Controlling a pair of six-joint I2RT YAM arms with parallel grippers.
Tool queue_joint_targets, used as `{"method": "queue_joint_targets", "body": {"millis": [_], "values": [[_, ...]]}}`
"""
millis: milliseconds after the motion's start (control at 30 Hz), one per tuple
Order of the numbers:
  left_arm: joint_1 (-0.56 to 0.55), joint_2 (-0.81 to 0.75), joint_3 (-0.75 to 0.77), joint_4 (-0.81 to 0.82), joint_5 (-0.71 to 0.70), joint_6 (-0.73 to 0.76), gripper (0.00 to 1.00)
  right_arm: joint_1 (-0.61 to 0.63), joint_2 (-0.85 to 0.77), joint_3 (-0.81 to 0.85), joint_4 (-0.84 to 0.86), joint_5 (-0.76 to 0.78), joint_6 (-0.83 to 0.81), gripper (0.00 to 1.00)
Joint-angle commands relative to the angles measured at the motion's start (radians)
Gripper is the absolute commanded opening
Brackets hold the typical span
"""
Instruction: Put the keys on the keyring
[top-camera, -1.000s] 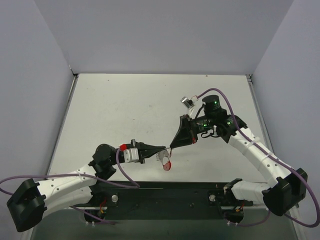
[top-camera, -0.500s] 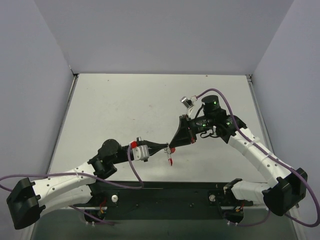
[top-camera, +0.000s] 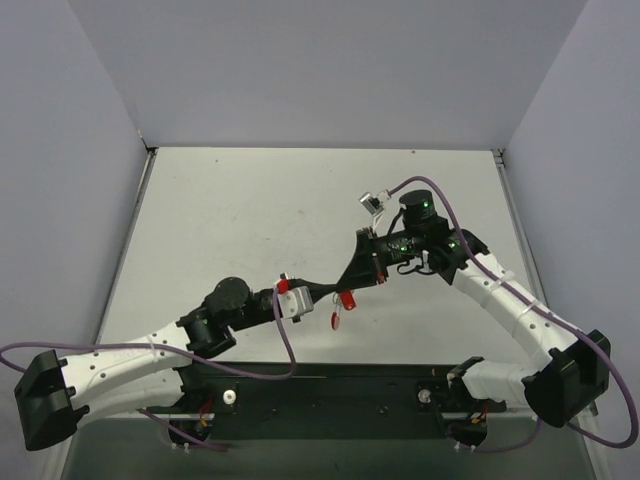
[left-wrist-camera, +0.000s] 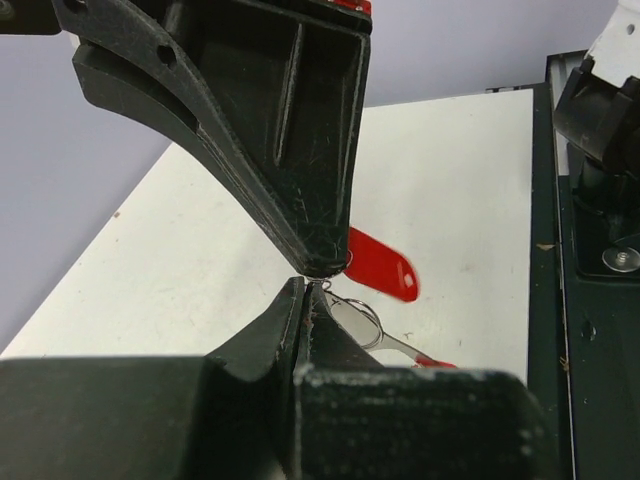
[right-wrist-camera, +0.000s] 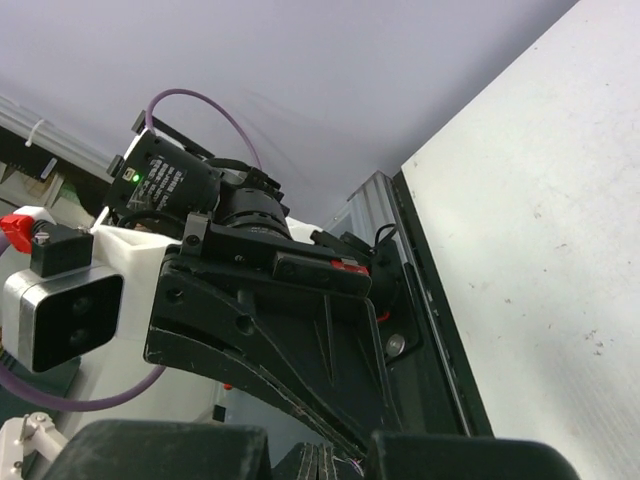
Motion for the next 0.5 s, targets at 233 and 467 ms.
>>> {"method": "queue_joint_targets", "body": {"millis": [233,467], "values": [[-0.047,0.044,0.03,0.205,-0.222,0.003,0.0,0.034,0.001,0.077,0.045,0.122,0.037,0.0],[-0.064,0.092,-0.061,0.483,-0.267,0.063,0.0,0.028,-0.043,0.107,0.022,0.207,0.012,0.23]]}}
